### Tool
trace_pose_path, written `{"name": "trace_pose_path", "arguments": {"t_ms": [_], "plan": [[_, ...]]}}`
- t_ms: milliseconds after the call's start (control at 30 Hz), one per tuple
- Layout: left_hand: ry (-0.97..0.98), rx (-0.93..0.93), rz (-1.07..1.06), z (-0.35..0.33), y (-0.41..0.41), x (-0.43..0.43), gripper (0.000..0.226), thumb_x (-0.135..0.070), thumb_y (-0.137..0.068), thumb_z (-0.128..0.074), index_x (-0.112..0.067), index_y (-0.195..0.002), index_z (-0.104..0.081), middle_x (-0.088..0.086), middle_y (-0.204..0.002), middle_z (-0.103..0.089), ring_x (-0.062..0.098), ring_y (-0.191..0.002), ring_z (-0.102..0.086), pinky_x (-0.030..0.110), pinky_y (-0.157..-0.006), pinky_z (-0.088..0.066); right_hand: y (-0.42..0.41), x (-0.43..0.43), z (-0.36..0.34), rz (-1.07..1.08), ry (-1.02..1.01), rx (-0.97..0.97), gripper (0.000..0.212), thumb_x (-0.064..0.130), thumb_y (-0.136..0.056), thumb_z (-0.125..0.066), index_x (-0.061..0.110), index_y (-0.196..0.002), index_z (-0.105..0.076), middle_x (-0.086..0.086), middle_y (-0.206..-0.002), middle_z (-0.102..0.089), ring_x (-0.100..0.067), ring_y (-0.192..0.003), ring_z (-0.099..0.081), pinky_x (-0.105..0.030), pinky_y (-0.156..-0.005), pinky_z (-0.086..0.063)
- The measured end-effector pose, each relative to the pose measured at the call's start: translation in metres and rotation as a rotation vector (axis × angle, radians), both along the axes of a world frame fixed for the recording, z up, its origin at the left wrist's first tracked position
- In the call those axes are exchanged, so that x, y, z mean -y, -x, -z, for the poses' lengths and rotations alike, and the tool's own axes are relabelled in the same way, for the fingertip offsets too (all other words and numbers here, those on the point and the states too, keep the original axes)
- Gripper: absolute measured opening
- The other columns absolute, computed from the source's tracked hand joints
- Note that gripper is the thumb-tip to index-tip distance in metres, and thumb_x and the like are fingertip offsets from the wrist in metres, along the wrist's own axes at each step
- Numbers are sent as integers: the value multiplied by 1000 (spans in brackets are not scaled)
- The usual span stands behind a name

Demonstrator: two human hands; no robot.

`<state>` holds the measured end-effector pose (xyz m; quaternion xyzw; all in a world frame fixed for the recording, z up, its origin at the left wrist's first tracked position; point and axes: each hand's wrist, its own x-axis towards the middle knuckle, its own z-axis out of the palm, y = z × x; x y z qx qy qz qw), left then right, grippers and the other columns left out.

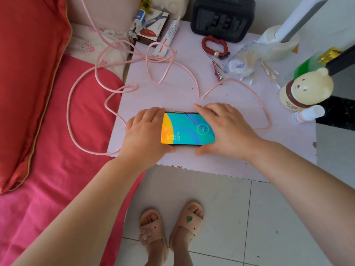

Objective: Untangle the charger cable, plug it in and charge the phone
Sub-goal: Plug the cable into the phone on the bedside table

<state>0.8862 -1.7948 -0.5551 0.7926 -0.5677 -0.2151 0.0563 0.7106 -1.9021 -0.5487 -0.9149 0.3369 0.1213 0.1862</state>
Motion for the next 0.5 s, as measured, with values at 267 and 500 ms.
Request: {"name": "trace_pose_path", "arguments": {"t_ms": [267, 500], "plan": [[-24, 6, -19, 0, 1, 2, 94, -39, -67, -78, -23, -142, -24, -2, -144, -35, 21, -134, -25, 40, -112, -21, 23, 6, -1, 52, 11, 1, 106, 59, -56, -75, 16, -141, -30, -7, -138, -40, -29, -125, -36, -39, -106, -27], [-38, 13, -12, 1, 2, 2, 94, -39, -68, -77, -23, -143, -23, -1, -144, -34, 22, -135, -25, 40, -112, -21, 24, 4, 1, 67, 13, 48, 101, 56, -57, -75, 15, -140, -34, -8, -137, -42, -29, -123, -37, -39, -105, -28]]}}
